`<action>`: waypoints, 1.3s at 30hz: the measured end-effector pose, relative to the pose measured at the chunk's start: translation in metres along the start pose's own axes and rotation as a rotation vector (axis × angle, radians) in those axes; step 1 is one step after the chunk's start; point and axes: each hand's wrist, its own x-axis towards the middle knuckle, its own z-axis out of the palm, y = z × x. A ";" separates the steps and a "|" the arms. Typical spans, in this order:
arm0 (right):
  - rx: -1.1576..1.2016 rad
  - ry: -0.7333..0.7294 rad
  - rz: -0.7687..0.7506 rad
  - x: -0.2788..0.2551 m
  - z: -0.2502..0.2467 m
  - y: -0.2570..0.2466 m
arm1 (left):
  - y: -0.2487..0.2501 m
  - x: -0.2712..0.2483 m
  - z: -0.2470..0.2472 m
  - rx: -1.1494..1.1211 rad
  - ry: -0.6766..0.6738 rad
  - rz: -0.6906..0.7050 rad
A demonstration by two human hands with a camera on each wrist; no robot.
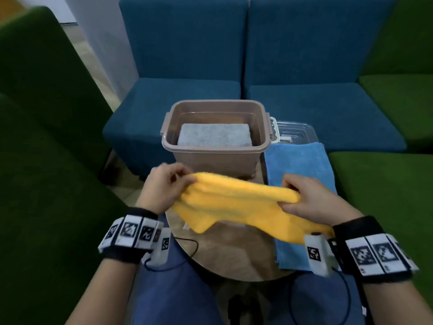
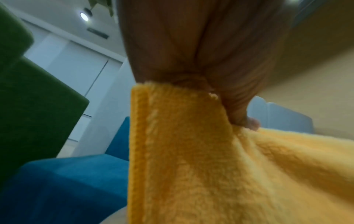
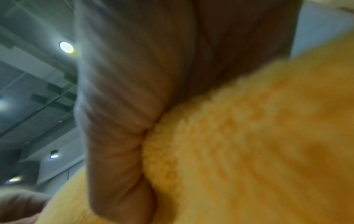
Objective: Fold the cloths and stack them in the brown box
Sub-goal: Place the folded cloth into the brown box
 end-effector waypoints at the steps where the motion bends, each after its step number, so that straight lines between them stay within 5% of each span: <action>1: -0.026 0.087 0.012 0.004 0.005 0.002 | -0.002 0.007 0.004 0.128 0.072 0.000; 3: -0.086 0.203 0.085 0.008 0.016 0.008 | -0.004 0.014 0.016 0.394 0.116 0.005; 5: -0.089 0.202 0.141 0.005 0.029 0.021 | -0.004 0.014 0.030 0.409 0.022 0.074; 8: -0.104 0.070 0.230 -0.010 0.042 0.047 | -0.007 -0.008 0.053 0.154 -0.325 0.054; 12: -0.169 -0.149 0.273 -0.026 0.057 0.074 | -0.025 -0.036 0.077 0.194 -0.768 -0.108; 21: 0.011 -0.025 0.257 -0.026 0.058 0.093 | -0.036 -0.048 0.080 0.255 -0.752 -0.071; 28: -0.141 0.131 0.307 -0.039 0.061 0.083 | -0.048 -0.056 0.074 0.305 -0.466 -0.138; 34: 0.043 0.350 0.209 -0.045 0.050 0.075 | -0.060 -0.066 0.043 0.215 -0.181 -0.087; 39: 0.074 0.274 0.269 -0.053 0.058 0.080 | -0.061 -0.094 0.043 0.205 -0.117 -0.039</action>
